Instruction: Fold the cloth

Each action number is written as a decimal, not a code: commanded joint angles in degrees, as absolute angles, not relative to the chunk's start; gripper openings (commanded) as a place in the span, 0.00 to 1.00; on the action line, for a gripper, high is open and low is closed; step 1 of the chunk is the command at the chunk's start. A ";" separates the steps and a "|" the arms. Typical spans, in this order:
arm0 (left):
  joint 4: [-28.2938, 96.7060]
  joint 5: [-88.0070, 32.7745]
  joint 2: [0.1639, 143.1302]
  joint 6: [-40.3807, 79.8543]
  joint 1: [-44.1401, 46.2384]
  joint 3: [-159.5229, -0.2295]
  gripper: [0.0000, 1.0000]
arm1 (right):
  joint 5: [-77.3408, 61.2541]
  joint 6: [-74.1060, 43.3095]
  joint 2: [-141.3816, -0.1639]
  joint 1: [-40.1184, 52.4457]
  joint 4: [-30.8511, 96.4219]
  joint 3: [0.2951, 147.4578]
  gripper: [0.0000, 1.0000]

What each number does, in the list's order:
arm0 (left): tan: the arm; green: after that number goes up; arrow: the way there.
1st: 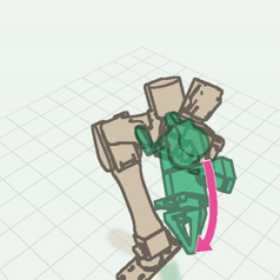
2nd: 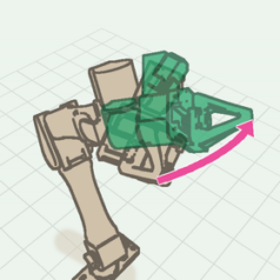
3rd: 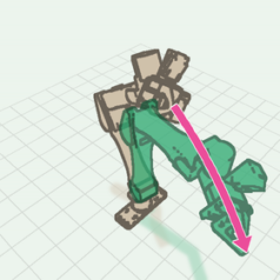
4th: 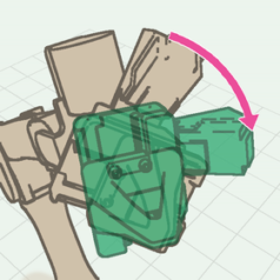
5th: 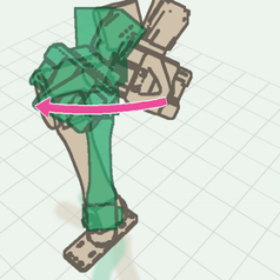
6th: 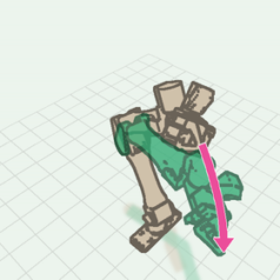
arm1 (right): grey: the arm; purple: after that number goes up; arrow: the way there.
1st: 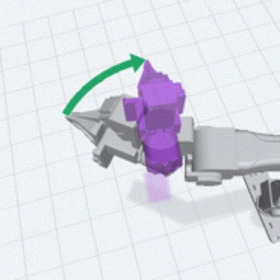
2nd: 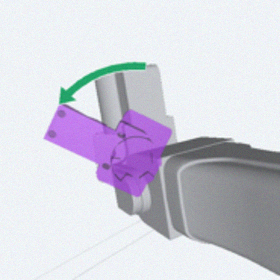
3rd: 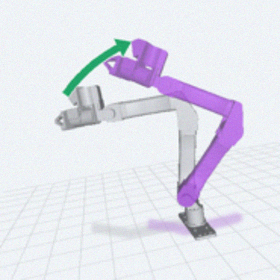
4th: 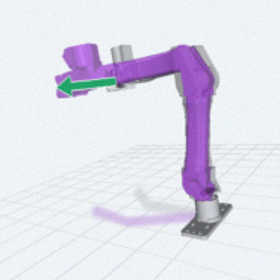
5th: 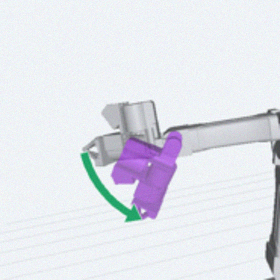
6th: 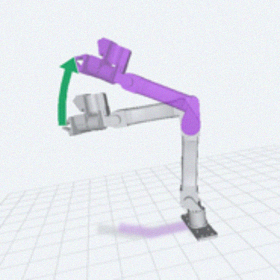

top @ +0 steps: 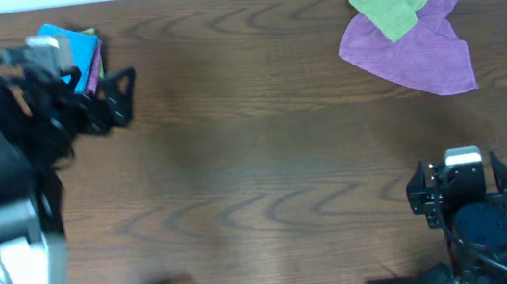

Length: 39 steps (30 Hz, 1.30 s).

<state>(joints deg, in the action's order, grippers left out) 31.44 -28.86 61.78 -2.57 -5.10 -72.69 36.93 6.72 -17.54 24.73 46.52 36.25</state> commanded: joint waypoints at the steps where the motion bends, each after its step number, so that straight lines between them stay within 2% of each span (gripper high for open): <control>1: 35.11 -6.66 54.17 -8.49 3.05 -73.10 0.95 | 37.47 7.38 -17.30 25.17 46.54 36.36 0.99; 4: 42.63 -1.87 45.12 -9.28 6.90 -71.61 0.95 | 37.47 7.38 -17.30 25.17 46.57 36.36 0.99; 8: 42.96 -1.54 34.79 -9.21 6.90 -61.98 0.96 | 37.47 7.38 -17.30 25.17 46.57 36.36 0.99; 17: 29.26 -4.05 14.28 -6.94 5.98 -34.35 0.96 | 37.47 7.38 -17.30 25.17 46.57 36.36 0.99; 26: 18.83 -3.84 5.45 0.51 -0.95 -16.95 0.95 | 37.47 7.38 -17.30 25.17 46.57 36.36 0.99; 39: 15.66 -3.42 1.65 2.87 -3.36 -7.77 0.95 | 37.47 7.38 -17.30 25.17 46.57 36.36 0.99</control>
